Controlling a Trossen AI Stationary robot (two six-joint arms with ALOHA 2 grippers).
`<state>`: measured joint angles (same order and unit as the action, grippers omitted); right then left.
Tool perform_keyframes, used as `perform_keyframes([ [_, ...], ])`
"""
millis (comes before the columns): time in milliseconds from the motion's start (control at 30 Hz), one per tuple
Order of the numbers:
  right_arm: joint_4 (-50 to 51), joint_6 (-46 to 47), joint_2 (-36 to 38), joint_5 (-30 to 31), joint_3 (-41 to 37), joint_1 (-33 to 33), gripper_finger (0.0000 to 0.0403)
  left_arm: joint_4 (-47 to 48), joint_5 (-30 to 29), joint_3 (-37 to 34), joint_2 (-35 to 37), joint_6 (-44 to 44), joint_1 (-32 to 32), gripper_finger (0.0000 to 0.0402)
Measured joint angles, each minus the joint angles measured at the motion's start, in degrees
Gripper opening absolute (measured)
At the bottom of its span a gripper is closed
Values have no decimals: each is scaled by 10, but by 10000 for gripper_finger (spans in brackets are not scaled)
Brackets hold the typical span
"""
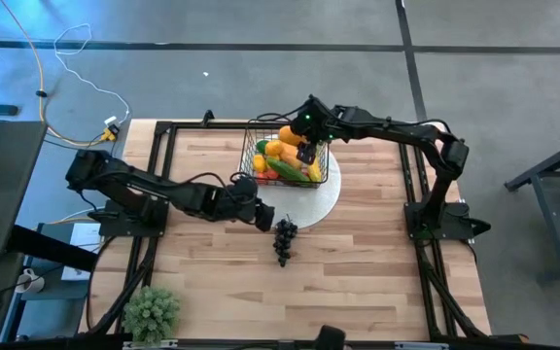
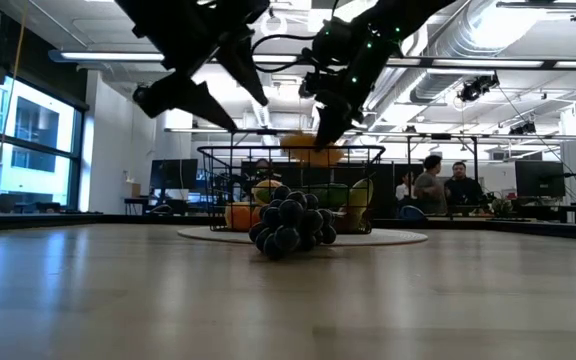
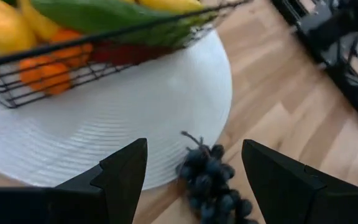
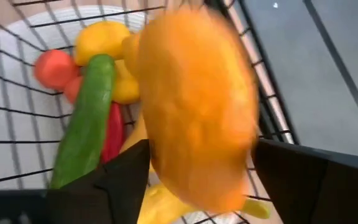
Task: Build produce basket
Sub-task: Put the yellow mango into the black wire basket, then put the black grapes into the black wire basket
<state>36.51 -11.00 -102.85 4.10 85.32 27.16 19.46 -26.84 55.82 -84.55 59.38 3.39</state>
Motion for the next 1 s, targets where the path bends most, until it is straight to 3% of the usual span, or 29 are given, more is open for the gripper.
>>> perform_keyframes([
  [233,4,6,0,45,2,3,267,-61,55,0,-35,-61,0,250],
  [467,44,36,0,48,39,2,268,-68,58,-1,-44,-66,-2,250],
  [700,56,116,0,79,72,6,268,-65,68,-1,-44,6,-13,250],
  [1000,160,216,1,96,162,6,268,-68,100,0,-52,20,-9,250],
])
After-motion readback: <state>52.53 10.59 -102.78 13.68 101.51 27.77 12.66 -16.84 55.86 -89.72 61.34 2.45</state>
